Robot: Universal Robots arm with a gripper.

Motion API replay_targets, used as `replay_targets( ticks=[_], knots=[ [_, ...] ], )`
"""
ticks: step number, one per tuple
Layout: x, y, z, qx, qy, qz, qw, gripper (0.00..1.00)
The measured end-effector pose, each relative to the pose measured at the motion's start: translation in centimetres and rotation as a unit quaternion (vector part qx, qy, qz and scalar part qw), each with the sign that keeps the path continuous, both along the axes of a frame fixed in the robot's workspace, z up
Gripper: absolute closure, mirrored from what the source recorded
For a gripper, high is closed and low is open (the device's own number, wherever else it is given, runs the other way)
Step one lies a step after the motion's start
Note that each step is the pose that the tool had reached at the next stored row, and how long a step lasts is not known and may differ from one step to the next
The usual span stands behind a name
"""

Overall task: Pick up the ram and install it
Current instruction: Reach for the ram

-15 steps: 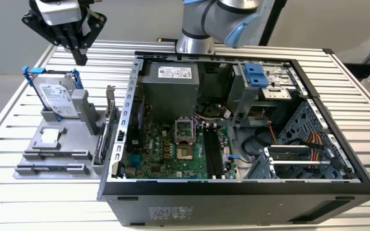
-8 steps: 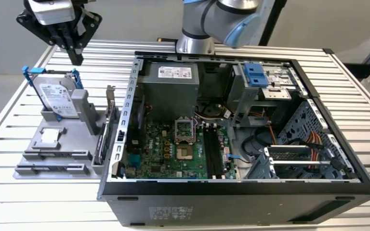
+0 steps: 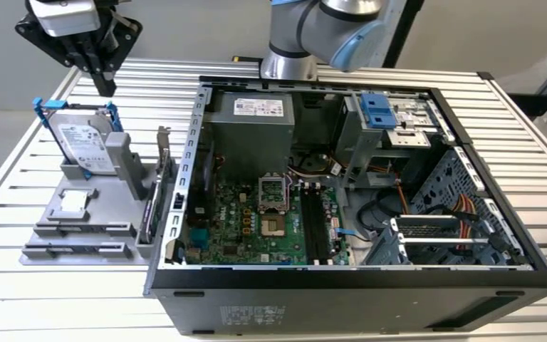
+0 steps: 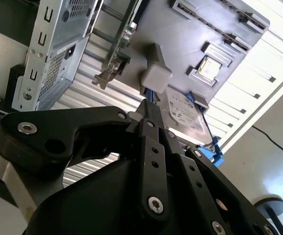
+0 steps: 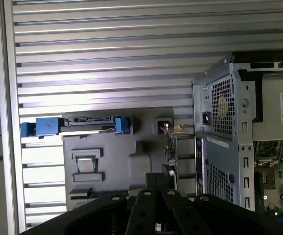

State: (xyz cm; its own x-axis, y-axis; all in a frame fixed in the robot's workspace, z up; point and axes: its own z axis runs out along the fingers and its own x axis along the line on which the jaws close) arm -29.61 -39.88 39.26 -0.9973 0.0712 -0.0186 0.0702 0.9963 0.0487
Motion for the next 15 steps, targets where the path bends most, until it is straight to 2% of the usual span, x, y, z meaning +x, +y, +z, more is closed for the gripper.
replay_targets(
  ticks=[15],
  knots=[
    [-1.86, 0.0, 0.0, 0.0, 0.0, 0.0, 1.0, 1.0]
  ],
)
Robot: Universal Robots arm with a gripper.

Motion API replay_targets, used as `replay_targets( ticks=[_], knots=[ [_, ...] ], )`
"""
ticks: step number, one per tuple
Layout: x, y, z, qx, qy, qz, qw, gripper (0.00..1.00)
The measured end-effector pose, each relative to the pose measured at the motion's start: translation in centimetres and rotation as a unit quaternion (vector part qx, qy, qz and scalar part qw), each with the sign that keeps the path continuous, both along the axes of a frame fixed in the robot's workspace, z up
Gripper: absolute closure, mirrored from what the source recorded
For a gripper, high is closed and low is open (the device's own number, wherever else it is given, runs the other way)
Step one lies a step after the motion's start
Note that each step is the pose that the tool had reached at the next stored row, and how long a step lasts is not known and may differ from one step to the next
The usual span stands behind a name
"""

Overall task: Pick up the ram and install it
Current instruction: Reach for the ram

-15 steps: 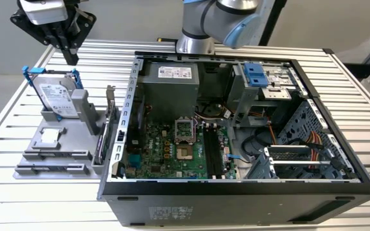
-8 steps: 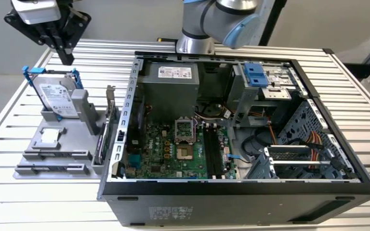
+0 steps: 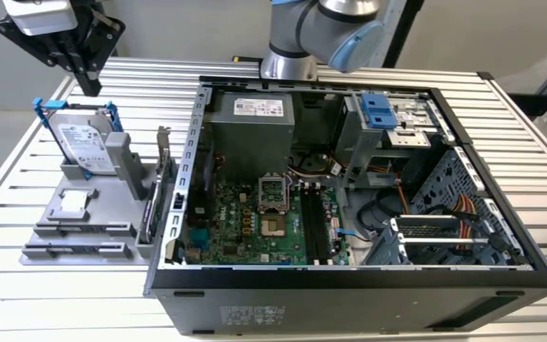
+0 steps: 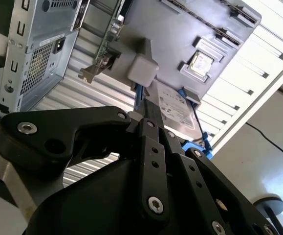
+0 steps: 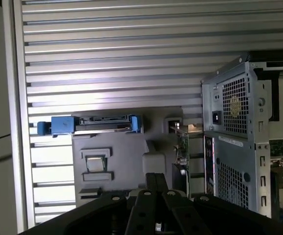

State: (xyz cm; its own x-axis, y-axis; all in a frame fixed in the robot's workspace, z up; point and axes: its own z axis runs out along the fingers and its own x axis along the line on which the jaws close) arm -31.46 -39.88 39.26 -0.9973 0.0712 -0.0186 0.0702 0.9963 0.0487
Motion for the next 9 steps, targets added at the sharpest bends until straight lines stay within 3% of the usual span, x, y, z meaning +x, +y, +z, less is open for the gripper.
replay_targets(
  ticks=[9],
  knots=[
    [-1.11, 0.0, 0.0, 0.0, 0.0, 0.0, 1.0, 1.0]
  ],
)
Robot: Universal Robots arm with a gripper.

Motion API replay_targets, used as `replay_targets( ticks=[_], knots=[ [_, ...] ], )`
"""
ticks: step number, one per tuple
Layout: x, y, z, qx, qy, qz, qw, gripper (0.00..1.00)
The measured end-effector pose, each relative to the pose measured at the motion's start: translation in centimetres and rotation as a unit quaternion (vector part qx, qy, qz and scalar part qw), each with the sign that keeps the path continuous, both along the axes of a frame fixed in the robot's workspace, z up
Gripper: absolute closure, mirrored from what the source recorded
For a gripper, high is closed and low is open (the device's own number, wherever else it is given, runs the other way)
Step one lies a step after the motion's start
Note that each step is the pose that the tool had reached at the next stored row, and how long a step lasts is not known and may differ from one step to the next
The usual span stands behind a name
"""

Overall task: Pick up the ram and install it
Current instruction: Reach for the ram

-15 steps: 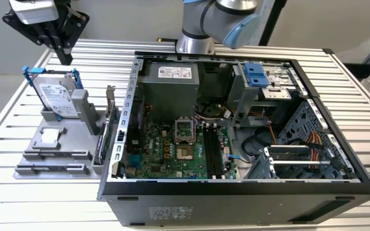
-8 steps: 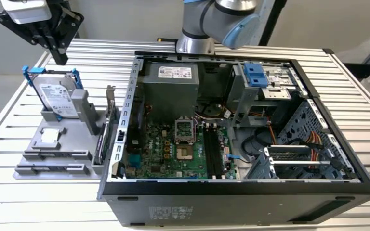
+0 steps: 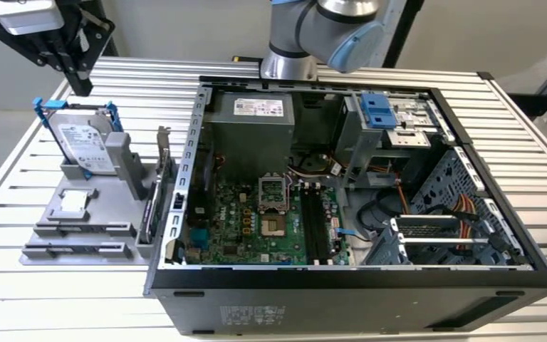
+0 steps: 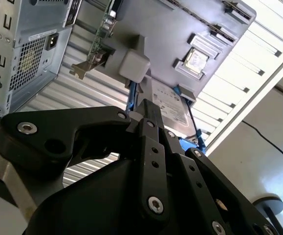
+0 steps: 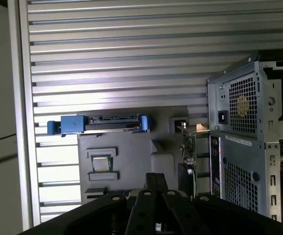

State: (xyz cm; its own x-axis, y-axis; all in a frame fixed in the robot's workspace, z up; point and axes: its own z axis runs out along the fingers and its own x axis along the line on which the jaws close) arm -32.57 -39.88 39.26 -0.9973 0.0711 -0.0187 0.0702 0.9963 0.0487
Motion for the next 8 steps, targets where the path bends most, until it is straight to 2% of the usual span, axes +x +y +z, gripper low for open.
replay_targets(
  ticks=[8],
  knots=[
    [-0.96, 0.0, 0.0, 0.0, 0.0, 0.0, 1.0, 1.0]
  ],
)
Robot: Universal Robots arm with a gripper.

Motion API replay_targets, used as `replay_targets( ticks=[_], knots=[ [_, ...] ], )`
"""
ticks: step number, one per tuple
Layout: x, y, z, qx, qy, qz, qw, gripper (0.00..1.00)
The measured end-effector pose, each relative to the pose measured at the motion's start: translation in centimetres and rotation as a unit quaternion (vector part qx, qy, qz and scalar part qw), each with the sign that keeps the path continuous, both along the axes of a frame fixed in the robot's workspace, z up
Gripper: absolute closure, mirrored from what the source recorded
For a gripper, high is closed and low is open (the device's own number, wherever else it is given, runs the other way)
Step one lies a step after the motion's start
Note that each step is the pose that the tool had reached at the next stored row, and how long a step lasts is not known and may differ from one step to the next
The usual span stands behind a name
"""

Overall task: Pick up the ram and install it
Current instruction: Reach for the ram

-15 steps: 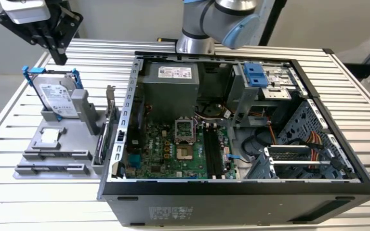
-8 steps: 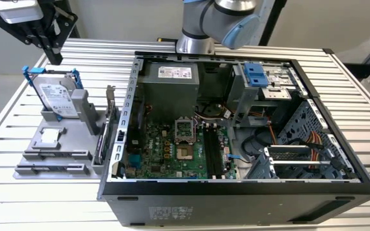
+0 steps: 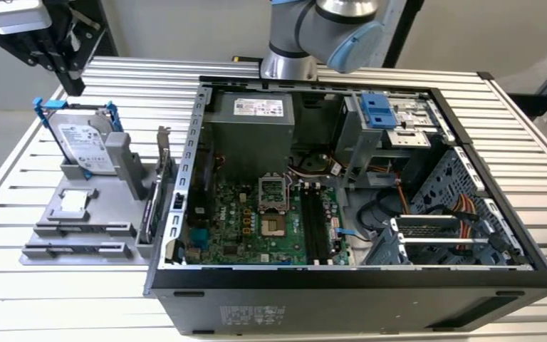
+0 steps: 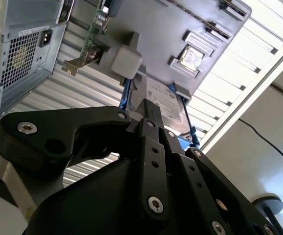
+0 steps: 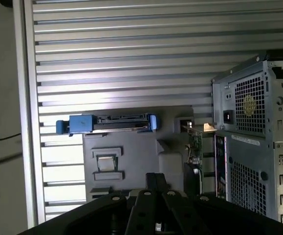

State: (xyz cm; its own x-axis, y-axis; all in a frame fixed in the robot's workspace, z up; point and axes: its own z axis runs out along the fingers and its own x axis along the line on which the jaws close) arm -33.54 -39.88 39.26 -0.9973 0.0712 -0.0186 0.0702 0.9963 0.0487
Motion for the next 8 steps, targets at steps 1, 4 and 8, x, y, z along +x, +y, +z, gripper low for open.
replay_targets(
  ticks=[1, 4, 8],
  knots=[
    [-0.09, 0.0, 0.0, 0.0, 0.0, 0.0, 1.0, 1.0],
    [-0.33, 0.0, 0.0, 0.0, 0.0, 0.0, 1.0, 1.0],
    [-0.68, 0.0, 0.0, 0.0, 0.0, 0.0, 1.0, 1.0]
  ],
)
